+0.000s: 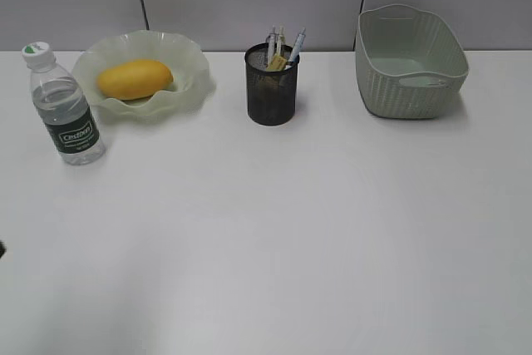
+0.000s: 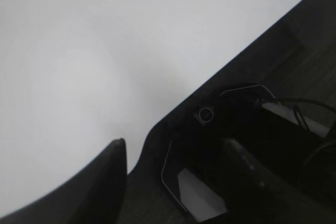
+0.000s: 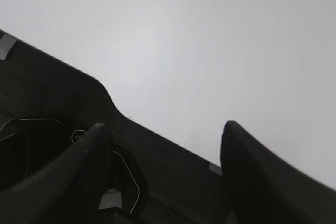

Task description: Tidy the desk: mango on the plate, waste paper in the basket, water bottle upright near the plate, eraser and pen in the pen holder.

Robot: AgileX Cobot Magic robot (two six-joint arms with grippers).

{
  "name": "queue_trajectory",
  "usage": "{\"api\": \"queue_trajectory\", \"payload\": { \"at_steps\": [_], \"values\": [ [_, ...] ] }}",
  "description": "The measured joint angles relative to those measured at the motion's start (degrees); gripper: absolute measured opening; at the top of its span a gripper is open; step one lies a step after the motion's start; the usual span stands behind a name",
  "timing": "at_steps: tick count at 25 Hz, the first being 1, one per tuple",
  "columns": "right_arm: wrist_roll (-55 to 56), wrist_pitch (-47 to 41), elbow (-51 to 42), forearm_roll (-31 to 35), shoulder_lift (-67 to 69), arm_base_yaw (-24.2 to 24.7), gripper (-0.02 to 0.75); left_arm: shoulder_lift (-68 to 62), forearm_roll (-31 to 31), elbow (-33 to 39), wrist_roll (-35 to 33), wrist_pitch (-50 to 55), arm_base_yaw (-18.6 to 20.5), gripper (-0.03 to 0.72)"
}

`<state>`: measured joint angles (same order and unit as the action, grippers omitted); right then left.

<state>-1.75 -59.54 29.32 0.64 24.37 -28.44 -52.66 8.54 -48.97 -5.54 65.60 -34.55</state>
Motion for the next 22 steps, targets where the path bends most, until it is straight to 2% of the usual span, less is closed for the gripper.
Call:
{"api": "queue_trajectory", "payload": {
  "at_steps": [5, 12, 18, 22],
  "values": [
    [0.0, 0.0, 0.0, 0.0, 0.0, 0.0, 0.523, 16.48, 0.18, 5.04, 0.0, 0.2, 0.0, 0.436],
    [0.0, 0.0, 0.0, 0.04, 0.0, 0.0, 0.523, 33.25, -0.51, 10.46, 0.0, -0.27, 0.0, 0.441],
    [0.0, 0.0, 0.0, 0.04, 0.0, 0.0, 0.521, 37.04, -1.6, 17.47, 0.0, -2.9, 0.0, 0.477],
    [0.0, 0.0, 0.0, 0.04, 0.0, 0.0, 0.521, 37.04, -1.66, 18.56, 0.0, -4.02, 0.0, 0.481]
  ]
}}
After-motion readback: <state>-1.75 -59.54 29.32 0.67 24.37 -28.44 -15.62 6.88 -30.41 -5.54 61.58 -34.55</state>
